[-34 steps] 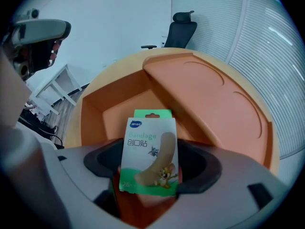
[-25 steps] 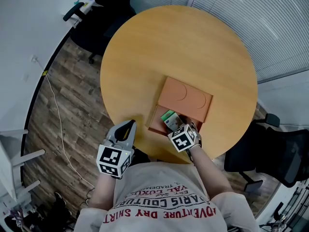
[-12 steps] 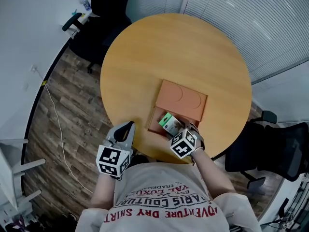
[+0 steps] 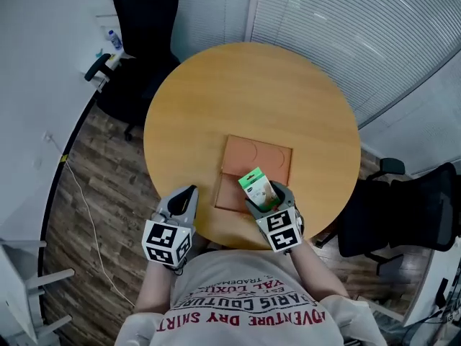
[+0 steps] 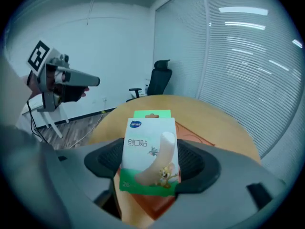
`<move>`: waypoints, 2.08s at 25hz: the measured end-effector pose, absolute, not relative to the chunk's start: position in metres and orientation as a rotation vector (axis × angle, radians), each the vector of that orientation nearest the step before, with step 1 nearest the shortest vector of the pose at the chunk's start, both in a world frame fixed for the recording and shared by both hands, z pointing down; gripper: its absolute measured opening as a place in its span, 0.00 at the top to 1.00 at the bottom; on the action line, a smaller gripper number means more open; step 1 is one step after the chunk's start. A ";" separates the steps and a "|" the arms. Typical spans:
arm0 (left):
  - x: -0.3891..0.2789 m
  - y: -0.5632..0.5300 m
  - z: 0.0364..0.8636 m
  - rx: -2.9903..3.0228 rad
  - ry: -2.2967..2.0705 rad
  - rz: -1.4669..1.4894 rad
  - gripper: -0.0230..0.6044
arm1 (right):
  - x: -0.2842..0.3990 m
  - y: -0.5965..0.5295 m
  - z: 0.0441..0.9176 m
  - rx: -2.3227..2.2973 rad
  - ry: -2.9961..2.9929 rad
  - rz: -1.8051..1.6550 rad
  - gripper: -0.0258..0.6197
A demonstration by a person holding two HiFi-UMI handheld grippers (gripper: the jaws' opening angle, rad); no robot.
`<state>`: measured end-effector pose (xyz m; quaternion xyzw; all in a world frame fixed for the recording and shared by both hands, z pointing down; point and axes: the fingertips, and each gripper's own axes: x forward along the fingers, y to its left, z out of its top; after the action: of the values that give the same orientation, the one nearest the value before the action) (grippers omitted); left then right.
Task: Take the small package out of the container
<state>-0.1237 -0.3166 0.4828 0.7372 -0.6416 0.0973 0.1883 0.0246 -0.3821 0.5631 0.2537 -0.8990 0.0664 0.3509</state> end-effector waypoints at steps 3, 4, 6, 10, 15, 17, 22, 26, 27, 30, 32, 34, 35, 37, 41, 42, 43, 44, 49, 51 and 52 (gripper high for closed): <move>-0.109 -0.326 0.470 2.141 -1.775 0.267 0.95 | 0.035 -0.386 0.532 0.758 -2.411 0.205 0.41; -0.104 -0.330 0.464 2.169 -1.767 0.269 0.95 | 0.039 -0.388 0.521 0.795 -2.438 0.213 0.41; -0.095 -0.338 0.452 2.226 -1.753 0.270 0.94 | 0.047 -0.393 0.499 0.875 -2.496 0.228 0.41; -0.080 -0.351 0.427 2.324 -1.729 0.239 0.95 | 0.065 -0.401 0.457 1.029 -2.605 0.239 0.41; -0.062 -0.362 0.394 2.433 -1.728 0.176 0.94 | 0.088 -0.406 0.423 1.184 -2.681 0.214 0.41; -0.059 -0.364 0.385 2.469 -1.717 0.149 0.94 | 0.093 -0.407 0.416 1.239 -2.696 0.196 0.41; -0.050 -0.372 0.385 2.470 -1.723 0.135 0.95 | 0.103 -0.413 0.418 1.273 -2.697 0.153 0.41; -0.050 -0.376 0.389 2.464 -1.718 0.153 0.94 | 0.105 -0.419 0.414 1.316 -2.711 0.133 0.41; -0.050 -0.377 0.389 2.465 -1.719 0.154 0.94 | 0.105 -0.420 0.411 1.328 -2.716 0.117 0.41; -0.050 -0.381 0.388 2.459 -1.723 0.147 0.95 | 0.104 -0.425 0.408 1.334 -2.716 0.085 0.41; -0.050 -0.384 0.389 2.457 -1.722 0.147 0.95 | 0.103 -0.428 0.411 1.329 -2.702 0.093 0.41; -0.050 -0.386 0.390 2.459 -1.719 0.150 0.95 | 0.102 -0.431 0.414 1.327 -2.695 0.127 0.41; -0.050 -0.387 0.390 2.459 -1.718 0.151 0.94 | 0.101 -0.433 0.416 1.326 -2.698 0.146 0.41; -0.052 -0.387 0.391 2.457 -1.719 0.151 0.95 | 0.099 -0.434 0.417 1.325 -2.703 0.166 0.41; -0.055 -0.386 0.390 2.448 -1.736 0.142 0.94 | 0.096 -0.434 0.419 1.329 -2.680 0.133 0.41; -0.055 -0.386 0.390 2.445 -1.738 0.141 0.95 | 0.096 -0.435 0.419 1.330 -2.673 0.129 0.41; -0.056 -0.387 0.391 2.442 -1.737 0.141 0.94 | 0.095 -0.437 0.420 1.330 -2.670 0.130 0.41; -0.055 -0.388 0.392 2.439 -1.736 0.144 0.94 | 0.095 -0.438 0.420 1.330 -2.668 0.134 0.41; -0.056 -0.389 0.397 2.429 -1.725 0.155 0.94 | 0.092 -0.438 0.424 1.318 -2.663 0.137 0.41; -0.055 -0.388 0.399 2.426 -1.723 0.160 0.94 | 0.091 -0.437 0.425 1.308 -2.665 0.137 0.41; -0.054 -0.388 0.400 2.424 -1.723 0.160 0.95 | 0.090 -0.436 0.425 1.302 -2.666 0.137 0.41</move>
<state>-0.0543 -0.3882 0.3996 0.8111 -0.5767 0.0536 0.0814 0.0904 -0.4364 0.4252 0.4366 -0.8944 0.0460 0.0855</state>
